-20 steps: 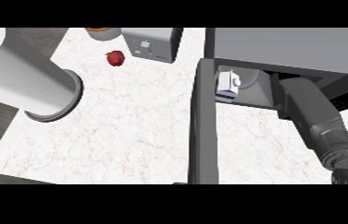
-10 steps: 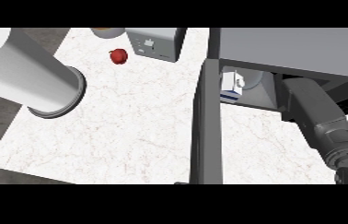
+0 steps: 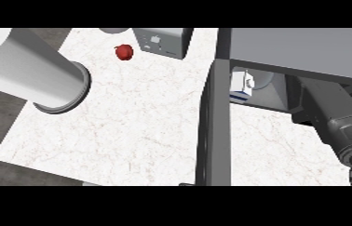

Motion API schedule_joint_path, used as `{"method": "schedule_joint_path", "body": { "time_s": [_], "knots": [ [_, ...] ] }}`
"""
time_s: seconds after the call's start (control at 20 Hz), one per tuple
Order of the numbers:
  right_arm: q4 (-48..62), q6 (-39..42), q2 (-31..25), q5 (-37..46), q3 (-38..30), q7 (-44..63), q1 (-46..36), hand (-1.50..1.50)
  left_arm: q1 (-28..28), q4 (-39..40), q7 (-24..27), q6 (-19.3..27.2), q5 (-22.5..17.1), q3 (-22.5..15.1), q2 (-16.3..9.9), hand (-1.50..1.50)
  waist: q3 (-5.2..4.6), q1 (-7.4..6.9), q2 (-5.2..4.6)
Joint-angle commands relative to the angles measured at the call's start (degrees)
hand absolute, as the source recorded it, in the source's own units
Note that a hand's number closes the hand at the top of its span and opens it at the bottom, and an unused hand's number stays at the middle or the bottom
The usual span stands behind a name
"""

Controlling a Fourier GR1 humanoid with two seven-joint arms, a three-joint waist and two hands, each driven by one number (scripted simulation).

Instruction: Pick up the milk, place it into the microwave and close the microwave

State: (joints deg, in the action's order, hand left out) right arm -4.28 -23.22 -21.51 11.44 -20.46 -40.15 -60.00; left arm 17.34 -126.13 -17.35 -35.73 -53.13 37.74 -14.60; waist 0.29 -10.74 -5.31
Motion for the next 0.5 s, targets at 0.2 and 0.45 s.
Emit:
{"method": "schedule_joint_path", "body": {
  "time_s": [0.2, 0.45],
  "knots": [
    [-0.91, 0.80, -1.84, -0.63, -0.47, 1.32, -1.89, -1.50, -1.00, 0.60, -0.06, -0.26, 1.53, -0.89, 0.18, -1.50, 0.38, -0.56, -0.49],
    [-0.22, 7.86, 2.44, 0.83, 1.63, 2.07, -4.39, -1.50, -2.22, 0.94, 0.01, -0.55, 3.21, -1.52, 0.03, -1.50, 0.15, -2.01, -0.07]
  ]
}}
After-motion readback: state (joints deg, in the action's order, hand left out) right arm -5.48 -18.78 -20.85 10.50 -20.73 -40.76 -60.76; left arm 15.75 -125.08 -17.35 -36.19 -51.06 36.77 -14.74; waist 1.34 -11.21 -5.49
